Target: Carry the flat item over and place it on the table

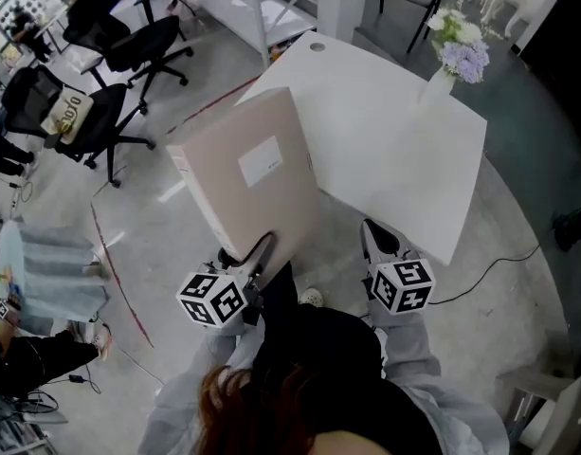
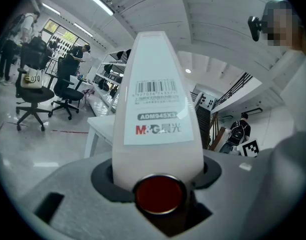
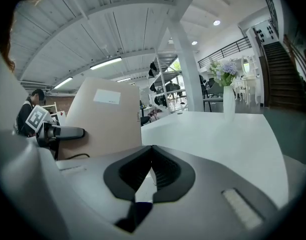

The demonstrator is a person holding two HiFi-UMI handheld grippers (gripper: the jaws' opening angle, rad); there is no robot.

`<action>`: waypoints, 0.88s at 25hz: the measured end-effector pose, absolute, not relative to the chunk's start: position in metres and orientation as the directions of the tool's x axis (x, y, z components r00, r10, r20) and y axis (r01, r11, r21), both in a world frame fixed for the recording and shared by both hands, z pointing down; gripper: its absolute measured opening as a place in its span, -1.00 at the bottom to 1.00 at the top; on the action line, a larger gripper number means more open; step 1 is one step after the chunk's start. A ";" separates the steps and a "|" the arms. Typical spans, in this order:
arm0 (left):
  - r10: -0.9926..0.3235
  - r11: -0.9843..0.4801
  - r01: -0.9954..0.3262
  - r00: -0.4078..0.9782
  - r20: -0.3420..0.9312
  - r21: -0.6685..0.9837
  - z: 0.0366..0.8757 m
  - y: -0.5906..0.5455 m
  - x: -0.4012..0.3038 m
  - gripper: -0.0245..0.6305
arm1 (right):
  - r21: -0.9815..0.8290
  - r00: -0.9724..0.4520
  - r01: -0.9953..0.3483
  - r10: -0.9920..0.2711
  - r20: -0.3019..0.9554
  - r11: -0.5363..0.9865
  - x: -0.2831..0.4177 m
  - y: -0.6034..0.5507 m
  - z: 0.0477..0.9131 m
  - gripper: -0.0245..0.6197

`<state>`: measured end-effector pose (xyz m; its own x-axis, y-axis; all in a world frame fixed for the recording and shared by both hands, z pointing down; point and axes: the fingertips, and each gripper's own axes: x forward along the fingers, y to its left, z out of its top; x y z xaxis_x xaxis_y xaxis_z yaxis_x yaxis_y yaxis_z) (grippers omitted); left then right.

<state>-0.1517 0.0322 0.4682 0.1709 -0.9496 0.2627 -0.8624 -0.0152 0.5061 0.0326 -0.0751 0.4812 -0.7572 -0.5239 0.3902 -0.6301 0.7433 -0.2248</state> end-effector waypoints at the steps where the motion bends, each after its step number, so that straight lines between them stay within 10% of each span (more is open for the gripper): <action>1: -0.949 -0.017 -0.861 0.173 0.262 0.508 0.469 0.028 -0.152 -0.09 | -0.226 -0.756 -0.632 -0.526 0.389 0.741 0.032 -0.079 0.481 -0.89; 22: -0.923 -0.119 -0.804 0.305 0.233 0.582 0.454 -0.155 -0.225 -0.09 | -0.209 -0.696 -0.705 -0.605 0.386 0.677 -0.041 -0.238 0.459 -0.89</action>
<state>-0.2252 -0.1546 0.4537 0.3053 -0.9234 0.2327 -0.8041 -0.1191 0.5824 -0.0412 -0.2384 0.4585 -0.6959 -0.6054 0.3862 -0.7053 0.6773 -0.2092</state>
